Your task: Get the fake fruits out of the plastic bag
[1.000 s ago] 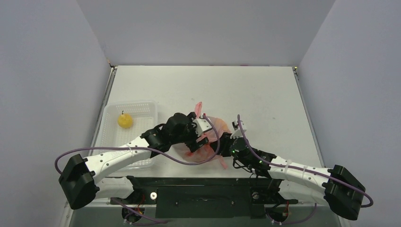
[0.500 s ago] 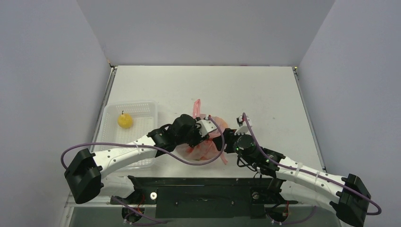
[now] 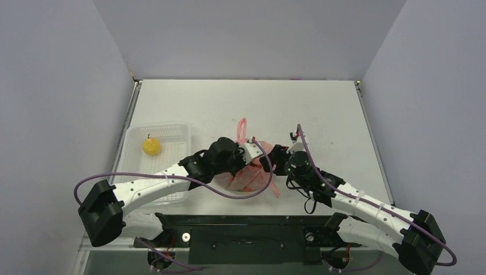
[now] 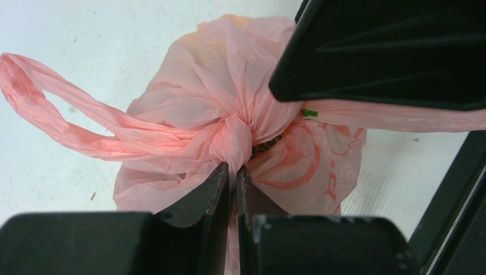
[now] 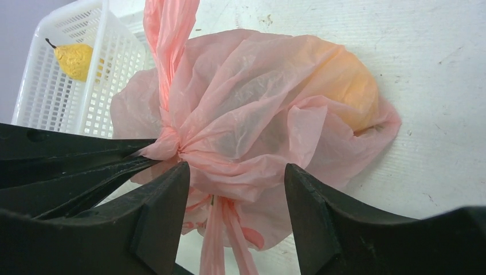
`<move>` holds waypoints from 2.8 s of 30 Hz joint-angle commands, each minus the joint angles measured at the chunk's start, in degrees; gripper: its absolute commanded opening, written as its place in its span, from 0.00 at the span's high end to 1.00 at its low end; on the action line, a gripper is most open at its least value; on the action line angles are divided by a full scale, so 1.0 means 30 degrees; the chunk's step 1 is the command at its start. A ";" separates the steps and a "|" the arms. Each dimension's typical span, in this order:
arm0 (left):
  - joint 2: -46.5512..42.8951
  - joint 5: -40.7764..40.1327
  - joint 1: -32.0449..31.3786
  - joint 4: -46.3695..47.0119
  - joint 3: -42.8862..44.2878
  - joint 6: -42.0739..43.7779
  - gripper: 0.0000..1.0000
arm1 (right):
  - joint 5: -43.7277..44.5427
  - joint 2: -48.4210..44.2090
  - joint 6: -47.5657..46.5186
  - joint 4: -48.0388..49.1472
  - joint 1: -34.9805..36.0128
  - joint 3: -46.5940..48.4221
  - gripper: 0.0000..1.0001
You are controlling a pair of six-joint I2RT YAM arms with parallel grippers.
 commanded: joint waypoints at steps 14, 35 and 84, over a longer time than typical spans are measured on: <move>0.1011 0.2920 -0.0165 0.3136 0.0552 -0.1990 1.00 | 0.0954 0.2555 -0.2822 -0.1015 -0.0219 0.2380 0.53; 0.9507 0.0704 0.4315 0.3541 1.1139 -0.5549 1.00 | -0.3859 1.0735 -0.1923 0.1486 -0.8645 1.1510 1.00; 1.6005 0.3513 0.7280 -0.5573 2.5170 -0.9451 0.54 | -0.9786 1.7035 -0.4892 -0.0735 -1.2843 1.7793 0.92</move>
